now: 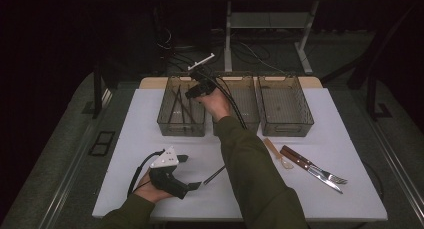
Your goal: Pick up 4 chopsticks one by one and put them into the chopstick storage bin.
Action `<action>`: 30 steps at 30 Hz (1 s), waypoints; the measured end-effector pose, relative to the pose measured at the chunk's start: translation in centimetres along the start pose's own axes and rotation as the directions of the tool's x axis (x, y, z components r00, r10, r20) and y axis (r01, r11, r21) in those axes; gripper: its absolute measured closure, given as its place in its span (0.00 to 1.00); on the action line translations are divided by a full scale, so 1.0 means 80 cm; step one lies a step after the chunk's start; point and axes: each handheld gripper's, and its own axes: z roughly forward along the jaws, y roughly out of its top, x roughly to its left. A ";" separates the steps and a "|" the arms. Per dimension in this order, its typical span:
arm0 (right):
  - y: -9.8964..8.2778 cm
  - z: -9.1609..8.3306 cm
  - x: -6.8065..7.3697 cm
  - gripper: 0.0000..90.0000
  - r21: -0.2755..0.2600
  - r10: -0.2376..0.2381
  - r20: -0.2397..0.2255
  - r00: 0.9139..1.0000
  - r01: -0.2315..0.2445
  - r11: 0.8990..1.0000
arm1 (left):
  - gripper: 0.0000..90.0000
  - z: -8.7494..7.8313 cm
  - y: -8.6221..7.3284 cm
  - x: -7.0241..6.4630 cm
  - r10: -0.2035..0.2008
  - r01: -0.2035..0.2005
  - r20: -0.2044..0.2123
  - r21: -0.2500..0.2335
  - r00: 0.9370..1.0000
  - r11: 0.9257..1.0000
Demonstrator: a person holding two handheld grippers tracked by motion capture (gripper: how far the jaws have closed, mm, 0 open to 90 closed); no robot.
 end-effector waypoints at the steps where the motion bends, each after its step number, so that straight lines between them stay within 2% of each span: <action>1: -0.002 -0.004 0.000 0.51 -0.009 -0.017 -0.012 1.000 0.017 1.000 | 0.00 0.000 0.000 0.000 0.000 0.000 -0.001 0.000 1.000 1.000; 3: -0.007 -0.012 -0.001 0.47 -0.018 -0.026 -0.043 0.999 0.025 1.000 | 0.00 -0.001 0.000 0.000 0.004 -0.004 0.000 0.002 1.000 1.000; 5: -0.013 -0.021 -0.001 0.44 -0.033 -0.054 -0.043 0.998 0.053 0.998 | 0.00 -0.001 0.000 -0.001 0.002 -0.002 -0.002 -0.001 1.000 1.000; 10: -0.031 -0.044 -0.001 0.36 -0.065 -0.072 -0.080 0.994 0.067 0.996 | 0.00 -0.001 0.000 -0.001 0.003 -0.003 -0.005 0.002 1.000 1.000; 18: -0.065 -0.077 -0.009 0.32 -0.103 -0.110 -0.088 0.990 0.101 0.990 | 0.00 -0.002 0.000 -0.001 0.002 -0.001 -0.012 0.004 1.000 1.000; 21: -0.081 -0.089 -0.013 0.31 -0.106 -0.106 -0.094 0.990 0.096 0.990 | 0.00 -0.002 -0.001 -0.001 -0.003 0.003 -0.014 0.011 1.000 1.000; 30: -0.125 -0.126 -0.024 0.31 -0.131 -0.132 -0.087 0.987 0.120 0.984 | 0.00 -0.003 -0.002 0.000 -0.018 0.018 -0.023 0.003 1.000 1.000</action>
